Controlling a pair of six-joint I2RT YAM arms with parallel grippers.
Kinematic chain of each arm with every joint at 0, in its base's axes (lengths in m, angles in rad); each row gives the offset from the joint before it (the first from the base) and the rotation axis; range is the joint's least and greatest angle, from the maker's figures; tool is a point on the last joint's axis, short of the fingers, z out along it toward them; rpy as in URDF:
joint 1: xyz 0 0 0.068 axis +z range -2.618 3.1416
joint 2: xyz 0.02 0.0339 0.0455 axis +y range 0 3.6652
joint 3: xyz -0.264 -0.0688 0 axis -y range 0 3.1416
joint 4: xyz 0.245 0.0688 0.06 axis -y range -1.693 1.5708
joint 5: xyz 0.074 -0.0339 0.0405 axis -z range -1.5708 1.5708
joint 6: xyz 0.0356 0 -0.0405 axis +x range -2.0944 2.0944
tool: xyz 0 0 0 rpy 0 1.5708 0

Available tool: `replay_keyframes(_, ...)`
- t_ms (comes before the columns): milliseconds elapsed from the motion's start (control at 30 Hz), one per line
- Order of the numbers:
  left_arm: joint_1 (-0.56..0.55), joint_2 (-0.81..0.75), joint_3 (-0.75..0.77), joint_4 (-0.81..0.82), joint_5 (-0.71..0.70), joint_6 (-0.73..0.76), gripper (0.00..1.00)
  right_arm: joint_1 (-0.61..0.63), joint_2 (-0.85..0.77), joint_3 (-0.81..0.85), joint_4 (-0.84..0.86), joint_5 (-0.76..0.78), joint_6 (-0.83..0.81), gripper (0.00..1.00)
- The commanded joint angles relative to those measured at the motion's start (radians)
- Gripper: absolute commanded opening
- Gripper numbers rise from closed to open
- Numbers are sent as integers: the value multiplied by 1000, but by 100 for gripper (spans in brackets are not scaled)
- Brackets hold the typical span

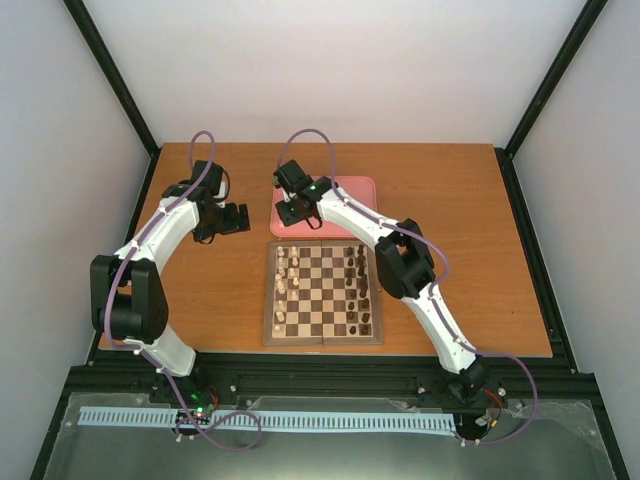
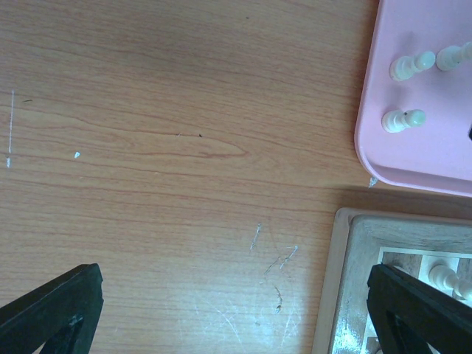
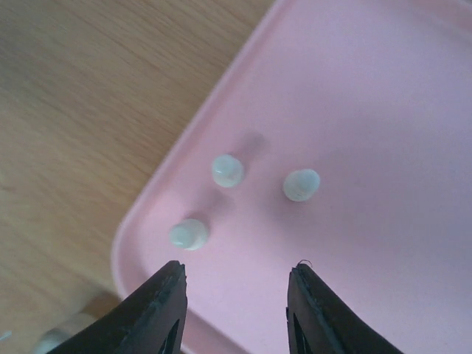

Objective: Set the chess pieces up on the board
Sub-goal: Pick up the chess piece from the storage box.

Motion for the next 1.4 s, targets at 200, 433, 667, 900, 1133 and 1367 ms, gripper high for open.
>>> replay_keyframes(200, -4, 2, 16, -1, 2, 16, 100, -53, 124, 146, 0, 22, 8, 40)
replay_keyframes(433, -4, 27, 31, -8, -2, 16, 100, -81, 199, 208, 26, 10, 20, 40)
replay_keyframes(667, -5, 43, 37, -12, -7, 18, 100, -104, 238, 235, 68, -26, 17, 40)
replay_keyframes(900, -4, 53, 42, -12, -8, 17, 100, -113, 263, 261, 93, -66, 14, 40)
replay_keyframes(1133, -4, 61, 41, -11, -3, 17, 100, -118, 270, 271, 87, -75, 17, 27)
replay_keyframes(1367, -4, 62, 38, -7, 2, 17, 100, -121, 268, 265, 73, -67, 15, 16)
